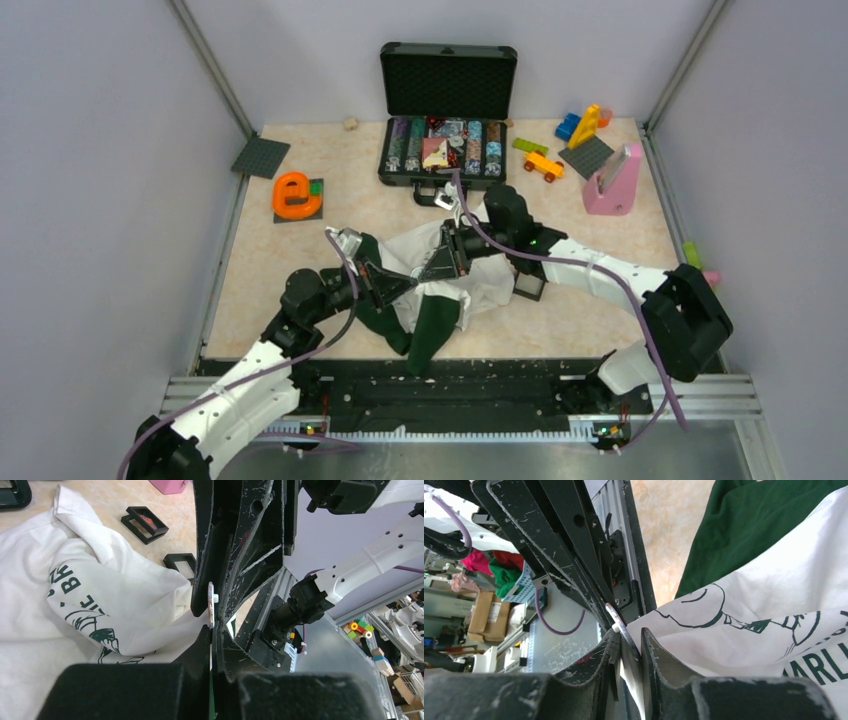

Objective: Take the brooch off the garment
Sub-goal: Remove the brooch from the clothes.

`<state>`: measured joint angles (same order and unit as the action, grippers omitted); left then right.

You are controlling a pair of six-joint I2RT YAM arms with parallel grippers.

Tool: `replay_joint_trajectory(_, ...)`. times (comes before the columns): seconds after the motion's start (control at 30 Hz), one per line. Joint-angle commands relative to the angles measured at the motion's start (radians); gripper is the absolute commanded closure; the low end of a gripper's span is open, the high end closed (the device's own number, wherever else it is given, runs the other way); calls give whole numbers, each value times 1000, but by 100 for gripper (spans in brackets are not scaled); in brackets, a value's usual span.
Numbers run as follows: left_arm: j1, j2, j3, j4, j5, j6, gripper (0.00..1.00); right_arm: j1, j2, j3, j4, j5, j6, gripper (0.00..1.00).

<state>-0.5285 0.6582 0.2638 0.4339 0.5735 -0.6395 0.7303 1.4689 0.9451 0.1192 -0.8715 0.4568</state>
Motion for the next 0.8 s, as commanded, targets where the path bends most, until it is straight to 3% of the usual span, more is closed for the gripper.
replay_joint_trajectory(0.0,-34,-41,62,20,-38,-9,100,33,-18,23,33,73,-39,76)
replay_joint_trajectory(0.27,-34,-28,77,-89,-176,46,100,17,-97,-50,63,63,-39,46)
replay_joint_trajectory(0.7,-34,-47,71,-76,-204,25,100,-8,-133,-105,100,112,-48,44)
replay_joint_trajectory(0.77,-34,-47,72,-69,-208,22,100,-9,-125,-101,90,121,-54,53)
